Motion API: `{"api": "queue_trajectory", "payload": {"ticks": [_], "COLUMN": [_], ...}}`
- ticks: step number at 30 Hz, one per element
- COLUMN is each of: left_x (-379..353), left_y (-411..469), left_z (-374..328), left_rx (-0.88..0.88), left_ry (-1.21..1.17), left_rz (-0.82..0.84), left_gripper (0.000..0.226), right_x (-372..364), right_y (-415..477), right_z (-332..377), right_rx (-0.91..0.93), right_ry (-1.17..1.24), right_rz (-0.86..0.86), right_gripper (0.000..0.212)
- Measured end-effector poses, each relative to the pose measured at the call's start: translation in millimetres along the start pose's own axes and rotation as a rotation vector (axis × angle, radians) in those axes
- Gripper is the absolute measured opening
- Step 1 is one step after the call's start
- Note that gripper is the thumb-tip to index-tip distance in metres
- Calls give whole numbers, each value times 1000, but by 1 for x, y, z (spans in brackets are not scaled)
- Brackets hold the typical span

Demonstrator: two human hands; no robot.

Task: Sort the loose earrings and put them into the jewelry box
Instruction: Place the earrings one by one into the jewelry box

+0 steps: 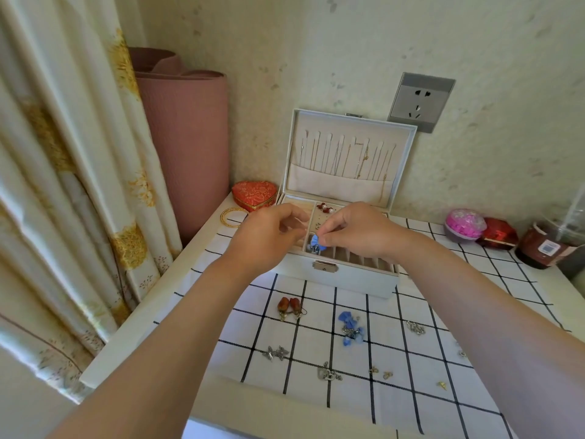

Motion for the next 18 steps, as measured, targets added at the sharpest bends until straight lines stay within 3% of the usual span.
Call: {"api": "queue_trajectory", "payload": {"ticks": [6,13,18], "left_x": [-2,2,9], "left_y": [-5,-10,-11], "left_z": [4,5,3], "left_rx": [-221,-262,-270], "left_ry": [349,316,358], "left_rz": [75,69,145], "left_gripper": [20,21,23], "right_x": [-18,-10,12], "right_y": [-1,-7,-17], "right_z": [2,5,5], "right_rx": [64,147,173], "right_ry": [-130,-232,-203], "right_rz": [-121,14,-102], "right_gripper": [7,15,12]}}
Point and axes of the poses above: each hand's wrist, its own y-axis towards the middle knuckle, its own x-axis out of the back of the hand, z = x × y, the point moved 1 cm from there along y, towards the middle knuckle, and after that the axes turned 15 degrees about -z, right-handed, at the moved point
